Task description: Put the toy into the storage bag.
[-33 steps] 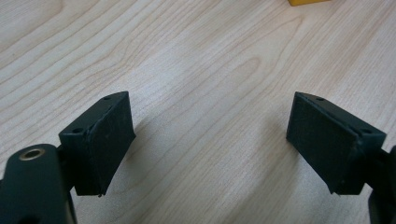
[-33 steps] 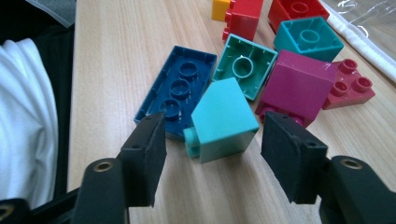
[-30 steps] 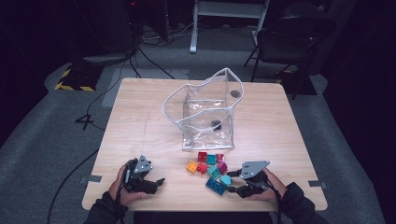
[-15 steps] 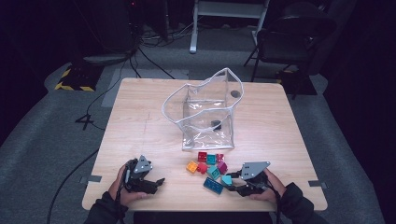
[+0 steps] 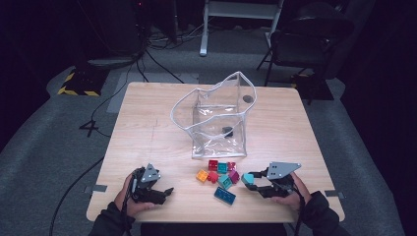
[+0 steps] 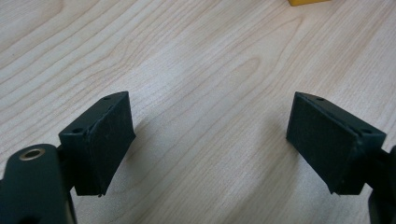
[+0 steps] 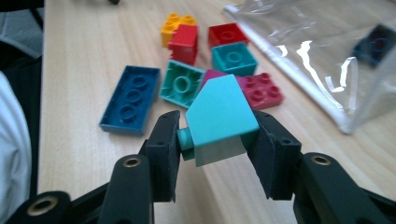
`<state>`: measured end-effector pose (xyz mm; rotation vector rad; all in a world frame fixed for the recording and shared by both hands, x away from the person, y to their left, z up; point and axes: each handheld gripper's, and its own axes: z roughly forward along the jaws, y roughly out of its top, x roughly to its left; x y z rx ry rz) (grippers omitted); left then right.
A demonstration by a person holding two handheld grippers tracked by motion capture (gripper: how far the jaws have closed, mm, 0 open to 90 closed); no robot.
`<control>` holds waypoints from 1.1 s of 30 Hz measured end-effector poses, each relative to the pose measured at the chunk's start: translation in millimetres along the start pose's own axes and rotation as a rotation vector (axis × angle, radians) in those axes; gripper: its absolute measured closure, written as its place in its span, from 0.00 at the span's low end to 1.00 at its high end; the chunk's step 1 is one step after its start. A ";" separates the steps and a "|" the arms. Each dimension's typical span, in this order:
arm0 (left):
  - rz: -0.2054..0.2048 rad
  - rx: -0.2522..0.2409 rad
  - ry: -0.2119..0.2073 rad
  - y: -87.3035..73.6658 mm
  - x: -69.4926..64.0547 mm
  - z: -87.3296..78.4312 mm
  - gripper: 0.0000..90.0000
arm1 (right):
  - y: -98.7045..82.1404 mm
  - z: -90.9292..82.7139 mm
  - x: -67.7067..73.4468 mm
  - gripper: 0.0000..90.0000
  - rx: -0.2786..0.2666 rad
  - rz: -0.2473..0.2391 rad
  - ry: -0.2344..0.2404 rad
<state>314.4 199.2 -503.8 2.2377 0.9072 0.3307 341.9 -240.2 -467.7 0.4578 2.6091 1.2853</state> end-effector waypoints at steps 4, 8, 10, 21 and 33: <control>0.000 0.000 0.000 0.0 0.0 0.0 0.17 | 2.7 -7.7 -7.3 0.62 -0.012 0.021 -0.044; 0.000 0.000 0.000 0.0 0.0 0.0 0.17 | 8.2 -18.7 -15.1 0.62 -0.043 0.040 -0.073; 0.000 0.000 0.000 0.0 0.0 0.0 0.17 | 11.8 -24.5 -18.6 0.62 -0.059 0.045 -0.082; 0.000 0.000 0.000 0.0 0.0 0.0 0.17 | 39.6 -54.7 -44.3 0.62 -0.141 0.066 -0.171; 0.000 0.000 0.000 0.0 0.0 0.0 0.17 | 82.4 -67.3 -63.2 0.62 -0.180 0.049 -0.226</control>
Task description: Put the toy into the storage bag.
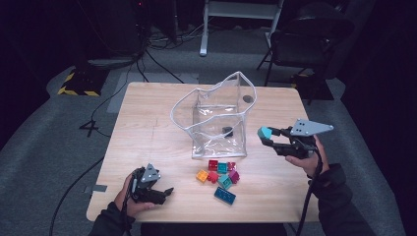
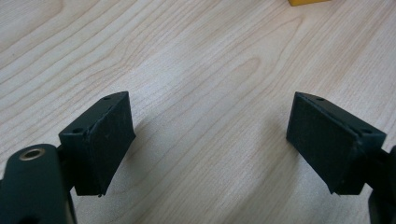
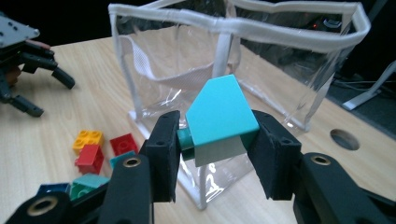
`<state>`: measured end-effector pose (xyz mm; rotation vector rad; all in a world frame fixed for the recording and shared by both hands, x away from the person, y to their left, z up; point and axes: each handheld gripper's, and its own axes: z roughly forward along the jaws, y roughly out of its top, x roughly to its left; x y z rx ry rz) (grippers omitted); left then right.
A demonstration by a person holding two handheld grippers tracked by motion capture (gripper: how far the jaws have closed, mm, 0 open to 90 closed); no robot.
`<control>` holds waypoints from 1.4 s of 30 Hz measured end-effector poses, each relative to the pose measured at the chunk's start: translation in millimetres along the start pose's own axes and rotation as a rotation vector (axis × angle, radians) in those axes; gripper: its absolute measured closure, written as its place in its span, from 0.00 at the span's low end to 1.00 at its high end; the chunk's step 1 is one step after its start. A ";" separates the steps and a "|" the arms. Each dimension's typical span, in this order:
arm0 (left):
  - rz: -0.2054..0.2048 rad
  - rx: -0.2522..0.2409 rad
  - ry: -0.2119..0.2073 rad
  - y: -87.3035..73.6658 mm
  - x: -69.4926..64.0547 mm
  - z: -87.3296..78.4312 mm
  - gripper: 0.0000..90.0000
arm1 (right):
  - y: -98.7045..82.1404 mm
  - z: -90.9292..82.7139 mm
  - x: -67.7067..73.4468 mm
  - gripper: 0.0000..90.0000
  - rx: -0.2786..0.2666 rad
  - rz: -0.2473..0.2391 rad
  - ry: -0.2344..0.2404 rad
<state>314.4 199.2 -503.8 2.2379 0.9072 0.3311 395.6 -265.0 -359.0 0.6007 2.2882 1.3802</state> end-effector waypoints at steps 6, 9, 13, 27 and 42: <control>0.000 0.000 0.000 0.0 0.0 0.0 0.17 | 14.2 0.7 -8.6 0.62 -0.024 0.003 -0.024; -0.002 -0.001 -0.001 0.0 -0.1 0.1 0.17 | 21.5 1.7 -13.7 0.62 -0.032 0.001 -0.042; 0.000 0.000 0.000 0.0 0.0 0.0 0.17 | 33.6 2.2 -19.9 0.62 -0.039 0.002 -0.058; -0.001 -0.001 0.000 0.0 -0.1 0.0 0.17 | 64.0 15.6 -27.6 0.62 -0.025 -0.019 -0.073; -0.001 -0.001 0.000 0.0 -0.1 0.1 0.17 | 82.9 35.7 -30.3 0.62 -0.006 -0.019 -0.075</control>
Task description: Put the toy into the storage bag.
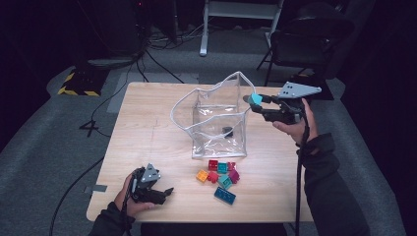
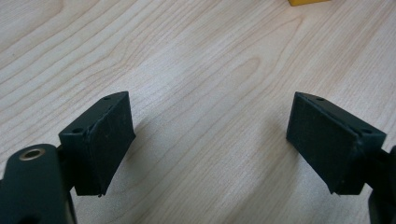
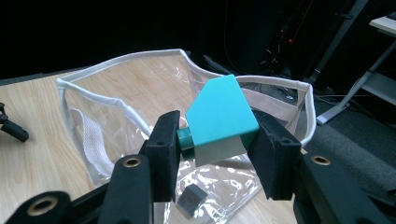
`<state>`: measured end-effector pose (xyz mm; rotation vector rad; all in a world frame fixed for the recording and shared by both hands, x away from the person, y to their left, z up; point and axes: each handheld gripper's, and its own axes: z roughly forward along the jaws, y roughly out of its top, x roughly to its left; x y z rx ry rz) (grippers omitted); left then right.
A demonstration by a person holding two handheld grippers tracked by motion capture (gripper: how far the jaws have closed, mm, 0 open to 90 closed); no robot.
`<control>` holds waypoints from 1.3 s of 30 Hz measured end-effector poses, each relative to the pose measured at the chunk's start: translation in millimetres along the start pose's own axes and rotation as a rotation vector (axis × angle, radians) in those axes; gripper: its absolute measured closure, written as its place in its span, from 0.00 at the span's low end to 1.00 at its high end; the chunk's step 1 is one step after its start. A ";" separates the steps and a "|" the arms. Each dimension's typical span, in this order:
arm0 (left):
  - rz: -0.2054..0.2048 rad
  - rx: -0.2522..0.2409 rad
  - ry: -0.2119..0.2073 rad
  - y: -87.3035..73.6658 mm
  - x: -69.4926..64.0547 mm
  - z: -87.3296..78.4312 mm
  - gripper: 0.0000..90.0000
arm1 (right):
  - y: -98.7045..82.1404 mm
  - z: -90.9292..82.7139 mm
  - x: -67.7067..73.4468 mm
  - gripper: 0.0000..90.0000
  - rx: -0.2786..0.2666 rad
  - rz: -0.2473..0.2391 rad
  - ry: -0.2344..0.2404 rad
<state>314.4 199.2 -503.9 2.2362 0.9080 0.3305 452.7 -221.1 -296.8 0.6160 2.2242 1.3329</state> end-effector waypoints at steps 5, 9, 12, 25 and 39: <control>0.002 0.001 0.000 0.0 0.1 -0.1 0.17 | 7.2 12.7 1.5 0.62 0.034 -0.012 0.002; 0.002 0.002 0.000 0.0 0.2 -0.1 0.17 | 9.9 20.7 -0.2 0.62 0.053 -0.005 -0.009; 0.002 0.001 0.000 0.0 0.1 -0.1 0.17 | 10.6 26.2 -3.0 0.62 0.071 0.003 -0.016; 0.002 0.001 0.000 0.0 0.1 -0.1 0.17 | 6.7 41.5 -11.3 0.62 0.134 0.034 -0.034; 0.002 0.002 0.000 0.0 0.1 -0.1 0.17 | 2.8 43.8 -12.3 0.54 0.129 0.062 -0.074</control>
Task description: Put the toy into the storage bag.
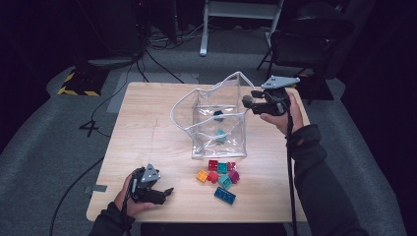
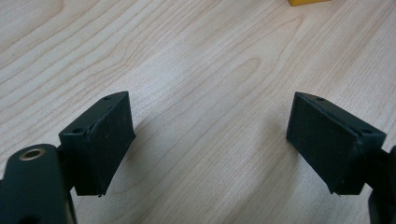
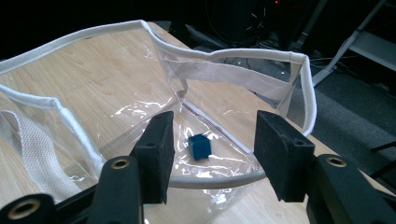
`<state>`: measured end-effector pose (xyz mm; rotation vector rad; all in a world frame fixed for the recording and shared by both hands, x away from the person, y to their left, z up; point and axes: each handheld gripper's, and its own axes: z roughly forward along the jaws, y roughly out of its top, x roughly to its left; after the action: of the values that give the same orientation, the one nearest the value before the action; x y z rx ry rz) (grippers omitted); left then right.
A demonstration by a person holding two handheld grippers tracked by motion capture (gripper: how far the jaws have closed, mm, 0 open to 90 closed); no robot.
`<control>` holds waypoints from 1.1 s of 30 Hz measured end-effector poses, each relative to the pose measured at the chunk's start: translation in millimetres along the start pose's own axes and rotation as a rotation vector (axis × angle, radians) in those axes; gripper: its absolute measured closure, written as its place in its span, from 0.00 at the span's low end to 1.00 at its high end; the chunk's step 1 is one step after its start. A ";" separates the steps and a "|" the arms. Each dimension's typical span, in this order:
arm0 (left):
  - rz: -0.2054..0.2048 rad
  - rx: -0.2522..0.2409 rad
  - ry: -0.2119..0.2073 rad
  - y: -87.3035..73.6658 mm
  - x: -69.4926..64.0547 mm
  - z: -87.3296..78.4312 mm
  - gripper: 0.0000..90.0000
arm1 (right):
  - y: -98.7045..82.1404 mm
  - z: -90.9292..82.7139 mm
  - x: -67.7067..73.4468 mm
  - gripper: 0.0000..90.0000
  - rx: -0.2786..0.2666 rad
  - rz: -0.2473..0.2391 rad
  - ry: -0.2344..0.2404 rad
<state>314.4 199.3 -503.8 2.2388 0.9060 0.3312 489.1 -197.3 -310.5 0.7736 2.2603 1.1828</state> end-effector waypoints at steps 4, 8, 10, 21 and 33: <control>0.000 0.000 0.000 0.0 0.0 0.0 0.17 | -0.2 0.9 1.1 0.51 0.000 0.007 -0.003; 0.000 0.000 0.000 0.0 0.0 0.0 0.17 | -0.9 -1.2 1.4 0.49 -0.018 0.018 -0.004; -0.001 -0.001 0.000 0.0 -0.1 0.1 0.17 | -1.5 -3.3 1.6 0.47 -0.027 0.019 -0.004; 0.000 0.000 0.000 0.0 0.0 0.0 0.17 | -15.6 -28.3 1.6 0.40 -0.075 0.020 -0.001; -0.001 -0.001 0.000 0.0 -0.1 0.1 0.17 | -43.3 -51.3 14.0 0.31 -0.108 0.008 0.012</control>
<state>314.4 199.2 -503.8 2.2373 0.9071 0.3308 435.2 -237.9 -322.5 0.7360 2.1852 1.3044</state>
